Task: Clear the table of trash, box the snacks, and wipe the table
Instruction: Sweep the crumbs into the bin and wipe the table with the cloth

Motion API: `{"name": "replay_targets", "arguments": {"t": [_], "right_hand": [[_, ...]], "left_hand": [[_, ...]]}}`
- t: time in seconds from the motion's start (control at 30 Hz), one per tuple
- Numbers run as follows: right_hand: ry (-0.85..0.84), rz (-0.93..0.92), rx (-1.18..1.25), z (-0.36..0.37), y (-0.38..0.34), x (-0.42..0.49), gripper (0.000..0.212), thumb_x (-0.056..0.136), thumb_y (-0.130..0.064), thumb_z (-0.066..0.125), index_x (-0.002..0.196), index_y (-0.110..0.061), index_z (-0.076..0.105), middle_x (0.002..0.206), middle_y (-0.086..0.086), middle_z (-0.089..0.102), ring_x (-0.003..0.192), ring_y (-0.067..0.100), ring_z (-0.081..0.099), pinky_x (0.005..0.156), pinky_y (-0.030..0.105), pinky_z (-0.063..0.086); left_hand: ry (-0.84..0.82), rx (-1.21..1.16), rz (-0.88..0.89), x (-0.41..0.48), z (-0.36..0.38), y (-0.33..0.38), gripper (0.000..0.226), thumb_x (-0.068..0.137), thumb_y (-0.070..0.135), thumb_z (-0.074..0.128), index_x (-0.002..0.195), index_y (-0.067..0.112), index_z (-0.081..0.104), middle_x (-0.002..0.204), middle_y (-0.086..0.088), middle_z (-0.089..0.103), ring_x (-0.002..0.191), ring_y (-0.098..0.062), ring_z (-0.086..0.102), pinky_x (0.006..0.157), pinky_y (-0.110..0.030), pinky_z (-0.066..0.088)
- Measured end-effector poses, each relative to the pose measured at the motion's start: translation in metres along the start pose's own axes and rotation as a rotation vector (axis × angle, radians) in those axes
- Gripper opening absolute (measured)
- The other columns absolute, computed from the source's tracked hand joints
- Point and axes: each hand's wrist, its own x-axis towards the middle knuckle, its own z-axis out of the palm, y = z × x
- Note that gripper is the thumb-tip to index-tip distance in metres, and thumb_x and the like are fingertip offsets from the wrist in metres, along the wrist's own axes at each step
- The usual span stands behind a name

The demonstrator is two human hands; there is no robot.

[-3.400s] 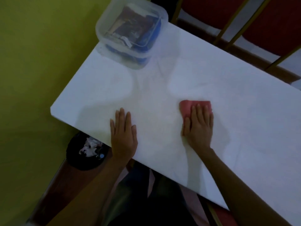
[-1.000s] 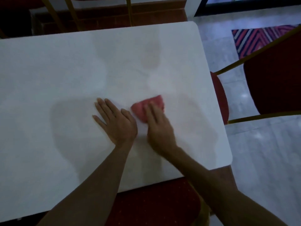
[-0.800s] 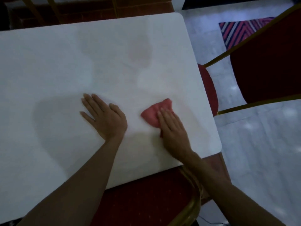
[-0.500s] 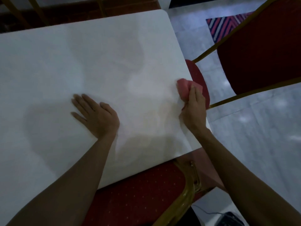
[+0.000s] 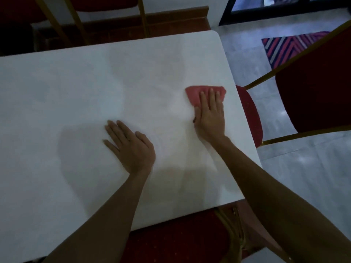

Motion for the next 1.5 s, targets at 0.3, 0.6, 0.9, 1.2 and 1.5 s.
{"name": "replay_targets", "arguments": {"t": [0.3,0.6,0.9,1.2,1.5], "right_hand": [[-0.239,-0.663,0.011,0.042,-0.104,0.037,0.05,0.104,-0.02,0.048,0.152,-0.008,0.039,0.161,0.014,0.032,0.152,0.03,0.023,0.124,0.045,0.017],[-0.183,-0.266,-0.102,-0.01,-0.017,0.166,0.052,0.107,-0.03,0.034,0.155,-0.009,0.032,0.163,0.017,0.024,0.152,0.035,0.018,0.124,0.05,0.017],[-0.132,-0.02,-0.126,0.001,-0.015,0.116,0.062,0.106,-0.04,0.028,0.159,-0.009,0.019,0.165,0.02,0.014,0.153,0.04,0.011,0.123,0.056,0.016],[-0.247,-0.362,-0.066,0.024,-0.085,-0.081,0.058,0.108,-0.04,0.025,0.16,-0.016,0.016,0.167,0.01,0.005,0.155,0.027,-0.002,0.124,0.043,0.0],[-0.343,-0.558,-0.072,0.044,-0.151,-0.153,0.058,0.105,-0.037,0.028,0.154,-0.007,0.034,0.162,0.02,0.025,0.151,0.038,0.017,0.121,0.055,0.021]], "left_hand": [[0.032,0.005,0.018,0.001,-0.001,-0.003,0.061,0.101,0.029,0.026,0.154,-0.002,0.022,0.163,-0.021,0.015,0.153,-0.033,0.008,0.121,-0.056,0.009],[0.019,-0.014,0.022,0.002,-0.002,-0.002,0.062,0.101,0.028,0.026,0.153,-0.004,0.022,0.163,-0.022,0.014,0.153,-0.034,0.007,0.12,-0.057,0.011],[-0.007,-0.08,0.026,0.001,-0.005,-0.003,0.06,0.1,0.026,0.032,0.152,-0.005,0.025,0.162,-0.023,0.016,0.152,-0.034,0.009,0.12,-0.058,0.012],[-0.149,-0.146,0.231,0.0,-0.016,-0.04,0.056,0.104,0.026,0.029,0.155,0.004,0.023,0.164,-0.017,0.013,0.153,-0.03,0.006,0.122,-0.052,0.013],[-0.181,-0.097,0.373,-0.046,-0.047,-0.186,0.052,0.106,0.031,0.03,0.157,0.021,0.025,0.166,-0.008,0.012,0.154,-0.022,0.003,0.123,-0.049,0.013]]}}
